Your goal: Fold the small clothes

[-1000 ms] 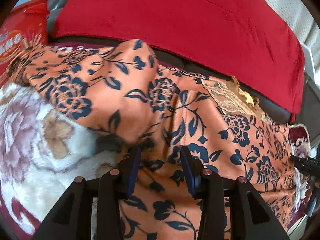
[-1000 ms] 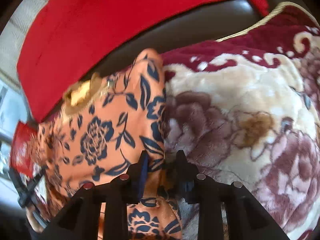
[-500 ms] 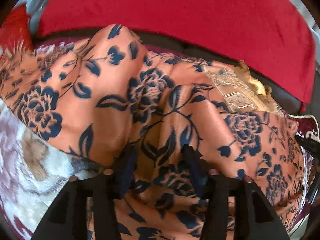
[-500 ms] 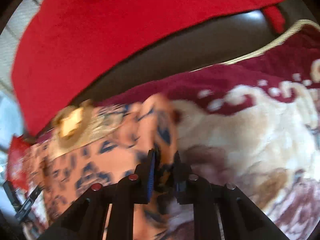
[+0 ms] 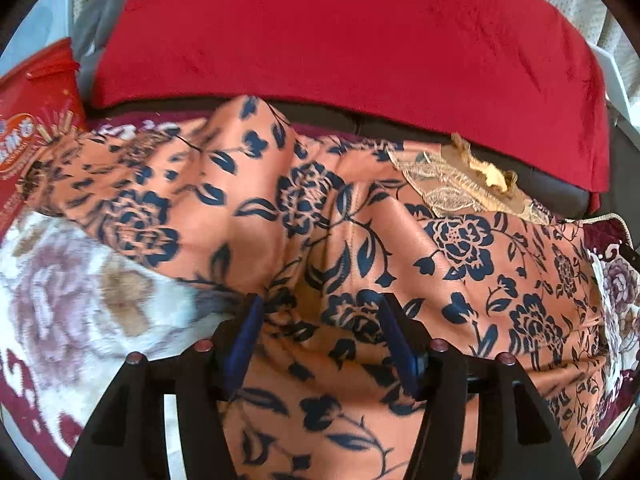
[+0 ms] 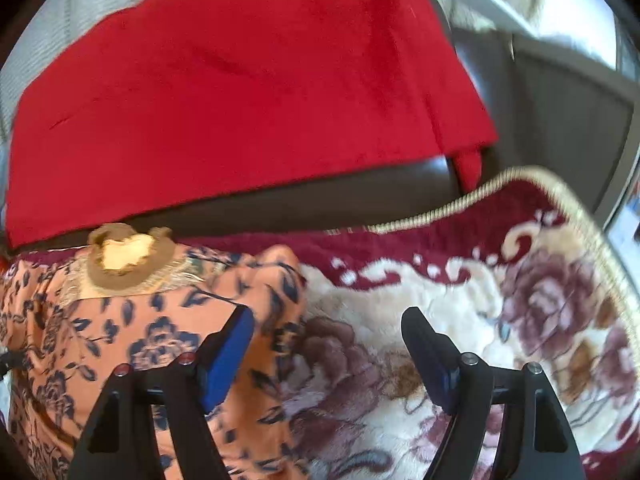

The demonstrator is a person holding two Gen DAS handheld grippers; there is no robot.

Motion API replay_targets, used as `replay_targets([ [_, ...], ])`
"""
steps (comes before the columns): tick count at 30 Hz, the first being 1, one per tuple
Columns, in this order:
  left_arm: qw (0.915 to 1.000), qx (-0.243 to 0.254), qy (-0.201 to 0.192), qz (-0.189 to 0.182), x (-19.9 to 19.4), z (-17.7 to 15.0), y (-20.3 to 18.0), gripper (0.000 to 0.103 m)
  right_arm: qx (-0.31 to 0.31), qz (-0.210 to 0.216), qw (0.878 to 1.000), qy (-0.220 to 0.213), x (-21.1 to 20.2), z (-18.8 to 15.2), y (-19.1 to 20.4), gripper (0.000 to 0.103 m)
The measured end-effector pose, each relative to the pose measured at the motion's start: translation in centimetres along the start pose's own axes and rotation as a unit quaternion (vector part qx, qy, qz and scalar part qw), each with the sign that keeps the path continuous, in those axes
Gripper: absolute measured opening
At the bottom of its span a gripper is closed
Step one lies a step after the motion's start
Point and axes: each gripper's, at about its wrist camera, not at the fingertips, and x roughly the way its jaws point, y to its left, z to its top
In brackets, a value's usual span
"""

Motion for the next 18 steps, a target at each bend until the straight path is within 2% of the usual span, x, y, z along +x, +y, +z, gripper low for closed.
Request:
replay_targets([
  [8,0.9993,-0.024,-0.027,0.004,-3.7,-0.8,3.9,0.063,-0.046,0.002,0.998,-0.033,-3.9,0.3,5.3,0.08],
  [9,0.9991,-0.026,-0.032,0.008,-3.0,0.2,4.4,0.063,-0.052,-0.003,0.998,-0.037,-4.3,0.3,5.9,0.08],
  [18,0.9947,-0.042,-0.075,0.058,-6.0,-0.3,8.4,0.07,-0.118,-0.026,0.99,-0.079,-7.0,0.2,12.5,0.08],
])
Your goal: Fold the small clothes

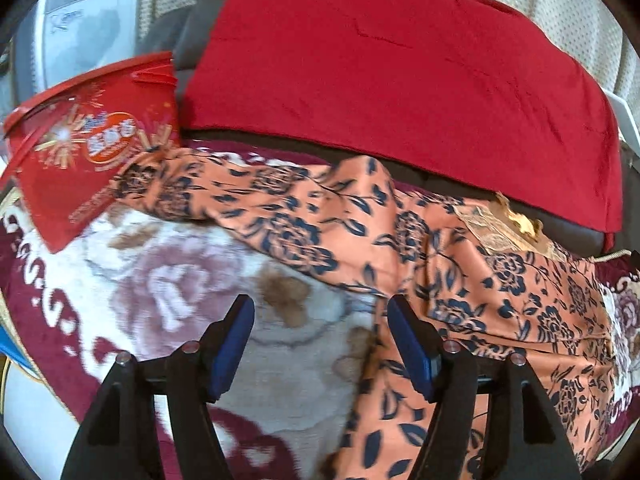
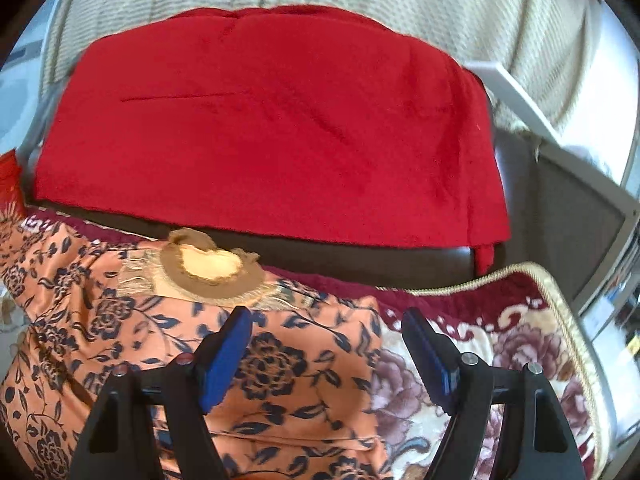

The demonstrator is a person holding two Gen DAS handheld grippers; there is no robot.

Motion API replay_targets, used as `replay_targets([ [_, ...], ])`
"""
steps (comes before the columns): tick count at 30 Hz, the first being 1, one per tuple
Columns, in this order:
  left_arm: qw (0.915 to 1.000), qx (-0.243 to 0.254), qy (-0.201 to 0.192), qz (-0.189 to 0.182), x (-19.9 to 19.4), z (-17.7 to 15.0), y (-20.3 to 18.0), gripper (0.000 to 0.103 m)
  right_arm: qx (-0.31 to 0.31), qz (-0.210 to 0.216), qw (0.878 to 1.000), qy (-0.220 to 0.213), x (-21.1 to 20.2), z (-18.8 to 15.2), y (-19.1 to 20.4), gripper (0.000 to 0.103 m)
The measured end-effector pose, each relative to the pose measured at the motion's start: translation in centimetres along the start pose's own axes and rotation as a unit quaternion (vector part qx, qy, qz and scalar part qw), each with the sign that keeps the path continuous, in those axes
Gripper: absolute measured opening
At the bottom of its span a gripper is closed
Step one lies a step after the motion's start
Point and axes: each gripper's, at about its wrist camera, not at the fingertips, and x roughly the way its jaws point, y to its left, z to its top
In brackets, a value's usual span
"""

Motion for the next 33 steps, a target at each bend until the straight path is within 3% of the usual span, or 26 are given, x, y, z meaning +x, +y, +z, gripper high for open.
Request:
replay_targets([
  [2,0.9999,-0.008,-0.004,0.005,-0.2,0.1,1.2,0.071,-0.014,0.0,1.0,-0.008,-0.5,0.3,1.4,0.08],
  [4,0.9997,-0.023,-0.002,0.0,-0.3,0.2,2.5,0.078,-0.027,0.003,1.0,-0.015,-0.9,0.5,2.9,0.08],
  [7,0.9959,-0.086,0.002,-0.026,0.5,0.8,6.3,0.082,-0.03,0.025,0.999,-0.01,-1.0,0.5,4.1,0.082],
  [9,0.9874,-0.15,0.001,-0.051,1.7,1.8,9.8,0.082,-0.014,0.054,0.998,0.007,-0.6,0.0,4.3,0.082],
  [13,0.9595,-0.267,0.014,-0.088,6.1,4.0,16.5,0.082,0.025,0.118,0.991,0.06,1.1,-2.3,4.5,0.082],
  [18,0.9317,-0.337,0.027,-0.134,10.4,6.6,19.8,0.082,0.043,0.149,0.984,0.093,2.5,-5.9,5.1,0.082],
  [22,0.8911,-0.419,0.061,-0.164,14.4,6.5,21.2,0.081,0.058,0.158,0.979,0.113,2.9,-7.8,4.7,0.082],
  [23,0.8887,-0.426,0.055,-0.16,14.6,6.5,21.3,0.08,0.062,0.16,0.978,0.117,3.1,-8.1,4.5,0.082],
  [24,0.8899,-0.426,0.05,-0.155,14.6,6.7,21.3,0.07,0.068,0.161,0.977,0.12,3.3,-8.4,4.2,0.082],
  [25,0.8939,-0.419,0.044,-0.153,14.6,7.1,21.2,0.03,0.075,0.162,0.976,0.122,3.5,-8.6,3.9,0.082],
  [26,0.9009,-0.407,0.047,-0.143,14.6,7.8,21.0,0.003,0.081,0.164,0.975,0.123,3.6,-8.7,3.5,0.082],
  [27,0.9052,-0.402,0.047,-0.13,14.4,8.2,20.9,0.004,0.087,0.167,0.974,0.124,3.7,-8.9,3.1,0.082],
  [29,0.9249,-0.366,0.019,-0.102,12.8,9.9,19.7,0.004,0.095,0.162,0.975,0.122,3.7,-9.2,2.2,0.082],
  [32,0.9587,-0.271,-0.05,-0.07,8.0,13.5,14.8,0.005,0.12,0.159,0.973,0.119,3.7,-10.2,0.4,0.082],
  [33,0.9648,-0.245,-0.068,-0.066,6.5,14.4,13.0,0.005,0.131,0.159,0.971,0.12,3.7,-10.5,-0.3,0.082],
])
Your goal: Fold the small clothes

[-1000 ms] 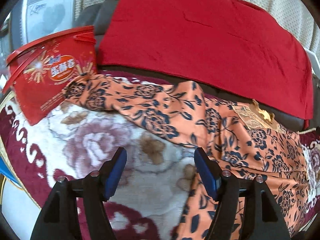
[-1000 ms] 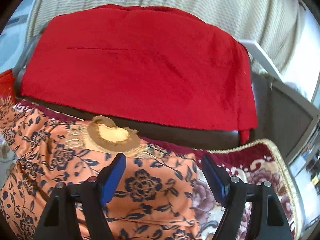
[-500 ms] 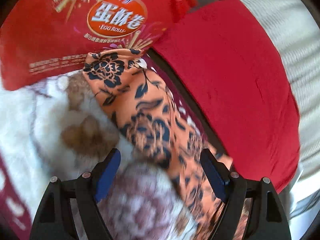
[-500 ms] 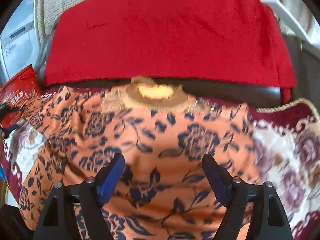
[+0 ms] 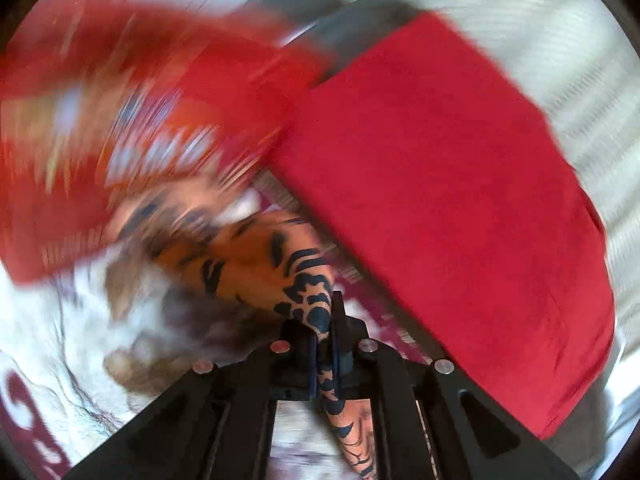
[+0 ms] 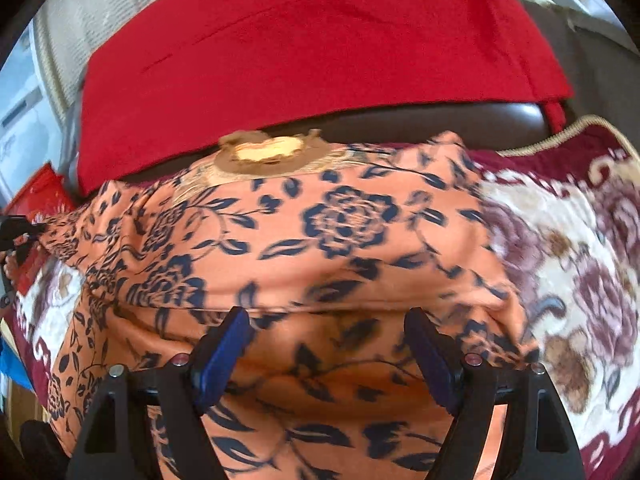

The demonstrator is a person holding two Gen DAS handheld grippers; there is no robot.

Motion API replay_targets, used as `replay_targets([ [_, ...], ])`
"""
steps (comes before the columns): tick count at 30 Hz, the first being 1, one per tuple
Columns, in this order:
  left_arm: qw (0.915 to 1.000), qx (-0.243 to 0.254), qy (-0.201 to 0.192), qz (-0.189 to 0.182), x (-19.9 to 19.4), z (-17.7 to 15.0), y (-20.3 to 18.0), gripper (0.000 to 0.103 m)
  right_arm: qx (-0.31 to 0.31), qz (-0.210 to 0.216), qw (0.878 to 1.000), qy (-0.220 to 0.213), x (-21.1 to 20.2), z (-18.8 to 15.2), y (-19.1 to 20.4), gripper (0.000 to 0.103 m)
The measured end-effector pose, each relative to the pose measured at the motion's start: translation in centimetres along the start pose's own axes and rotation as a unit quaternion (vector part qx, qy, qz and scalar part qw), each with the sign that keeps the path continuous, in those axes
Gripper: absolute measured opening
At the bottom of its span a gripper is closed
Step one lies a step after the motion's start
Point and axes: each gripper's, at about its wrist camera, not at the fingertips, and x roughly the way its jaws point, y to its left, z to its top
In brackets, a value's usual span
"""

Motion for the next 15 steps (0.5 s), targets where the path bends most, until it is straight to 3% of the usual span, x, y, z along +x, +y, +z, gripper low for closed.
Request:
replay_targets([
  [3,0.9937,0.098,-0.048,-0.025,-3.9,-0.9,-8.1,0.005,0.044,0.013,0.999,0.002,-0.2,-0.7,-2.4,0.082],
  [5,0.9825,0.165,-0.069,-0.051,-6.4,-3.0,-14.2,0.005,0.066,0.023,0.998,-0.001,-0.4,-1.2,-3.6,0.082],
  [9,0.9485,0.292,-0.068,-0.104,-9.0,-10.1,-24.8,0.005,0.103,0.042,0.994,-0.017,-1.5,-2.1,-5.7,0.082],
  [12,0.9182,0.37,-0.028,-0.138,-9.0,-17.4,-30.4,0.005,0.131,0.05,0.99,-0.027,-2.5,-2.6,-7.3,0.082],
  [14,0.8929,0.423,0.037,-0.149,-7.1,-24.2,-33.1,0.019,0.149,0.056,0.987,-0.03,-3.0,-2.9,-8.4,0.082],
  [15,0.8759,0.452,0.072,-0.154,-6.1,-27.0,-33.9,0.049,0.159,0.059,0.985,-0.03,-3.2,-3.1,-9.1,0.082],
])
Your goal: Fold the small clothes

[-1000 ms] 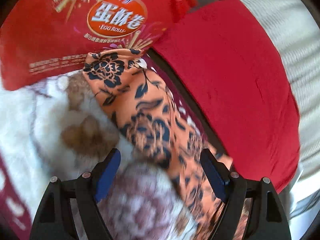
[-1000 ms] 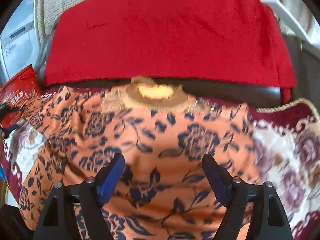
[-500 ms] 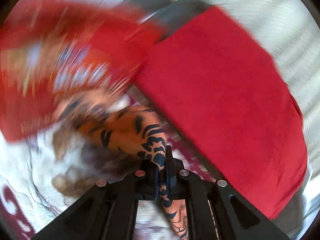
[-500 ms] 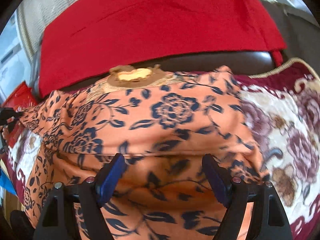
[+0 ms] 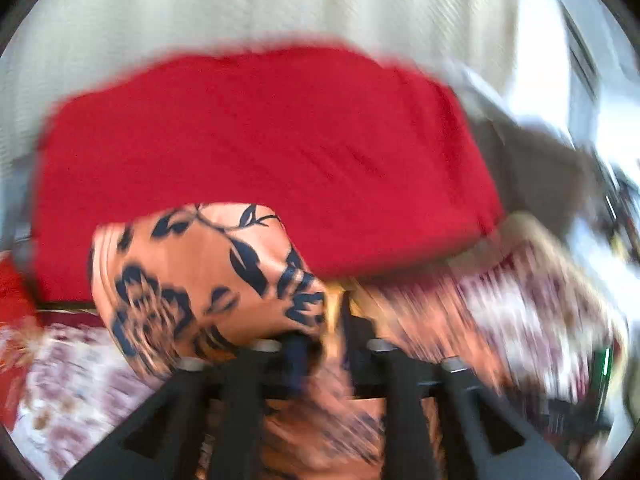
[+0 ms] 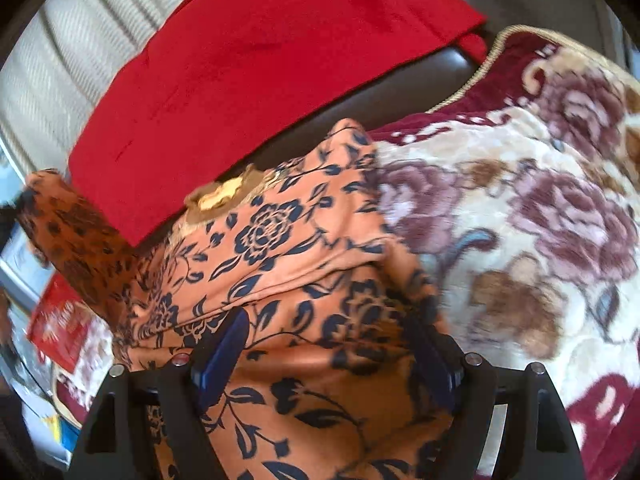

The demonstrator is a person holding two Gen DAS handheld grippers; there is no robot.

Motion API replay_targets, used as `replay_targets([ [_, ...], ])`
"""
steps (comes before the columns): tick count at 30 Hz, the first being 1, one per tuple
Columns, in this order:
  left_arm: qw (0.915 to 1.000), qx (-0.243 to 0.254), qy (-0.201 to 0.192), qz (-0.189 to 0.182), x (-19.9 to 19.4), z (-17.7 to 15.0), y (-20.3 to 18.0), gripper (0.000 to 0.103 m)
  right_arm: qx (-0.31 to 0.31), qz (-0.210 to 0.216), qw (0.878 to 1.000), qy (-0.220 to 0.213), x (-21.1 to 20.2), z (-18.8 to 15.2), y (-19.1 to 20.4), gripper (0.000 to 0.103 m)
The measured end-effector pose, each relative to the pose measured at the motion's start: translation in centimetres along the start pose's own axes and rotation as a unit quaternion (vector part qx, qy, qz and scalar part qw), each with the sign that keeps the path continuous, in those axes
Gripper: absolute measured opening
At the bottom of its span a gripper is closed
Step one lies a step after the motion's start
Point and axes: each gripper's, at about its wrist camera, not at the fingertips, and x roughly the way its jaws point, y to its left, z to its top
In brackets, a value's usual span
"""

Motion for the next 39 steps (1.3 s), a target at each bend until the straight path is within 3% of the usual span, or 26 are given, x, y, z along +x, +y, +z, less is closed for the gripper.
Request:
replay_targets([
  [1,0.9992,0.026,0.028,-0.013,1.9,-1.3,-1.7,0.071,0.008,0.003,1.0,0.001,-0.2,0.0,-0.4,0.083],
  [3,0.9945,0.069,0.078,-0.009,5.9,-4.4,-3.9,0.073,0.022,0.002,1.0,0.001,-0.5,0.1,-1.2,0.086],
  [5,0.9905,0.073,0.115,0.018,8.0,-6.7,-3.6,0.073,0.035,0.013,0.999,0.009,-0.8,0.4,-1.7,0.086],
  [8,0.9955,0.029,0.09,0.011,5.6,-8.0,-1.2,0.073,0.045,0.026,0.999,0.01,-1.3,0.7,-2.1,0.086],
  [12,0.9976,-0.056,0.04,0.007,0.3,-9.9,3.6,0.081,0.033,0.038,0.999,0.008,-1.0,2.0,-0.3,0.087],
  [16,0.985,-0.161,0.012,0.061,-2.5,-12.0,11.7,0.083,-0.071,0.027,0.997,0.021,0.0,3.3,7.1,0.087],
  [18,0.9697,-0.225,0.031,0.091,-1.8,-13.2,15.4,0.083,-0.146,0.008,0.989,0.031,0.9,3.4,12.3,0.087],
  [19,0.9649,-0.243,0.036,0.093,-2.1,-13.7,16.8,0.083,-0.193,-0.005,0.98,0.045,1.9,3.3,15.4,0.087],
  [21,0.9556,-0.273,0.051,0.097,-1.2,-14.4,19.1,0.083,-0.302,-0.045,0.95,0.072,4.8,2.3,21.6,0.087],
  [22,0.9538,-0.278,0.057,0.098,-1.1,-14.6,19.6,0.083,-0.349,-0.077,0.931,0.073,6.5,1.7,24.0,0.087],
  [24,0.9523,-0.284,0.063,0.092,-0.4,-15.1,20.2,0.083,-0.433,-0.161,0.883,0.088,10.9,0.5,27.3,0.086],
  [26,0.9512,-0.289,0.062,0.09,-0.4,-15.8,20.6,0.083,-0.474,-0.211,0.849,0.101,14.0,0.0,28.3,0.085],
  [27,0.9504,-0.292,0.062,0.089,-0.6,-16.1,20.9,0.083,-0.494,-0.234,0.83,0.113,15.5,-0.3,28.3,0.082],
  [28,0.9492,-0.296,0.061,0.088,-0.7,-16.4,21.1,0.083,-0.493,-0.241,0.828,0.115,16.0,-0.1,27.9,0.063],
  [29,0.9484,-0.299,0.061,0.087,-0.8,-16.7,21.4,0.083,-0.475,-0.238,0.839,0.116,15.9,0.5,27.3,0.045],
  [31,0.948,-0.3,0.062,0.087,-0.9,-16.8,21.5,0.083,-0.406,-0.219,0.883,0.091,13.7,2.9,25.2,0.034],
  [32,0.947,-0.304,0.057,0.087,-1.1,-16.8,21.6,0.083,-0.366,-0.204,0.906,0.064,12.2,4.0,23.8,0.034],
  [33,0.9463,-0.307,0.054,0.087,-1.1,-16.6,21.6,0.083,-0.284,-0.168,0.943,0.045,10.0,5.5,21.1,0.034],
  [34,0.946,-0.308,0.053,0.086,-1.0,-16.5,21.6,0.083,-0.192,-0.122,0.973,0.041,8.5,6.2,18.0,0.046],
  [35,0.9473,-0.304,0.055,0.084,-0.8,-16.2,21.4,0.083,-0.123,-0.093,0.987,0.051,8.1,6.2,15.2,0.073],
  [36,0.9489,-0.299,0.055,0.084,-0.7,-15.9,21.2,0.083,-0.049,-0.071,0.994,0.069,7.9,5.6,11.6,0.08],
  [37,0.95,-0.295,0.056,0.086,-0.6,-15.6,21.1,0.083,-0.011,-0.063,0.995,0.079,7.9,4.9,9.5,0.08],
  [39,0.9521,-0.288,0.054,0.088,-0.5,-15.1,20.7,0.083,0.025,-0.02,0.996,0.089,7.3,3.5,6.7,0.08],
])
